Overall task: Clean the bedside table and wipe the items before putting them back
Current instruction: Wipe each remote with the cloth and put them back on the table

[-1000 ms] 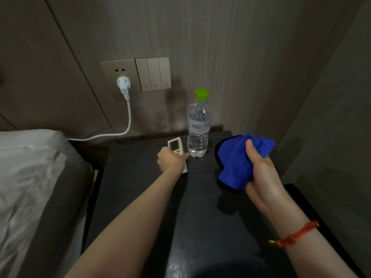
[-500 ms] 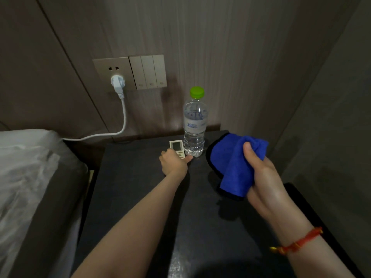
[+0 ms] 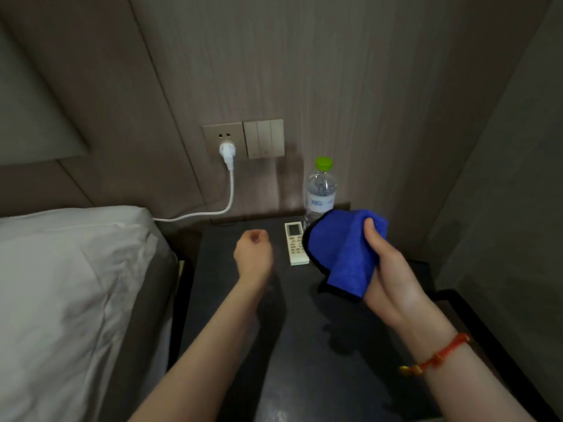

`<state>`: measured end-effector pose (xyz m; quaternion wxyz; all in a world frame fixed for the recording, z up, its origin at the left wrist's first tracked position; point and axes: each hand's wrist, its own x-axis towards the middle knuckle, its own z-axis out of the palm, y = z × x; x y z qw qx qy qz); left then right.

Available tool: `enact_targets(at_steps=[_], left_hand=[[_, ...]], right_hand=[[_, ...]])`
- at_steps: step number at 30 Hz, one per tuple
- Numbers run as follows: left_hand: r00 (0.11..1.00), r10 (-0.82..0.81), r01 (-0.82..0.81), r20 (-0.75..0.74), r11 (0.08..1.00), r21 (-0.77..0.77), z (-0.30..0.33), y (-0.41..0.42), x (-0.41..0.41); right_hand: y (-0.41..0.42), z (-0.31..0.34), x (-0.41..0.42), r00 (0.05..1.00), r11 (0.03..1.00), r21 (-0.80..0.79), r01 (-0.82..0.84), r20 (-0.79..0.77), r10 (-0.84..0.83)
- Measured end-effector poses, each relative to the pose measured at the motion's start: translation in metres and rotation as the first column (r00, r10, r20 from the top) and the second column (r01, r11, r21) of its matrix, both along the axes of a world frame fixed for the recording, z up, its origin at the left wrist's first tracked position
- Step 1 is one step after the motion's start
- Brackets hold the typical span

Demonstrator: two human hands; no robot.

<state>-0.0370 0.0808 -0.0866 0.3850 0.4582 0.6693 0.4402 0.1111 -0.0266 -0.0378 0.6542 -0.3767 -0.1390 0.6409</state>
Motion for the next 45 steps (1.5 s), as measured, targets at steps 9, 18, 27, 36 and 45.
enact_targets(at_steps=[9, 18, 27, 36, 45], left_hand=[[0.966, 0.005, -0.035, 0.258, 0.993, 0.11, 0.075, -0.111, -0.108], [0.954, 0.277, -0.256, -0.119, 0.953, 0.162, 0.097, -0.181, -0.25], [0.57, 0.085, -0.401, -0.818, 0.897, -0.186, 0.06, -0.193, -0.343], [0.43, 0.011, -0.519, -0.903, 0.822, -0.237, 0.052, -0.169, -0.341], [0.688, 0.164, -0.48, -0.707, 0.834, -0.273, 0.064, -0.162, -0.356]], right_hand=[[-0.036, 0.04, -0.108, 0.884, 0.94, 0.209, -0.27, -0.332, 0.328], [-0.07, 0.049, -0.231, 0.763, 0.851, 0.228, -0.473, -0.377, 0.525], [-0.093, 0.045, -0.301, 0.739, 0.814, 0.166, -0.557, -0.347, 0.577], [-0.092, 0.039, -0.301, 0.757, 0.835, 0.129, -0.535, -0.365, 0.542], [-0.095, 0.041, -0.299, 0.745, 0.825, 0.144, -0.546, -0.368, 0.557]])
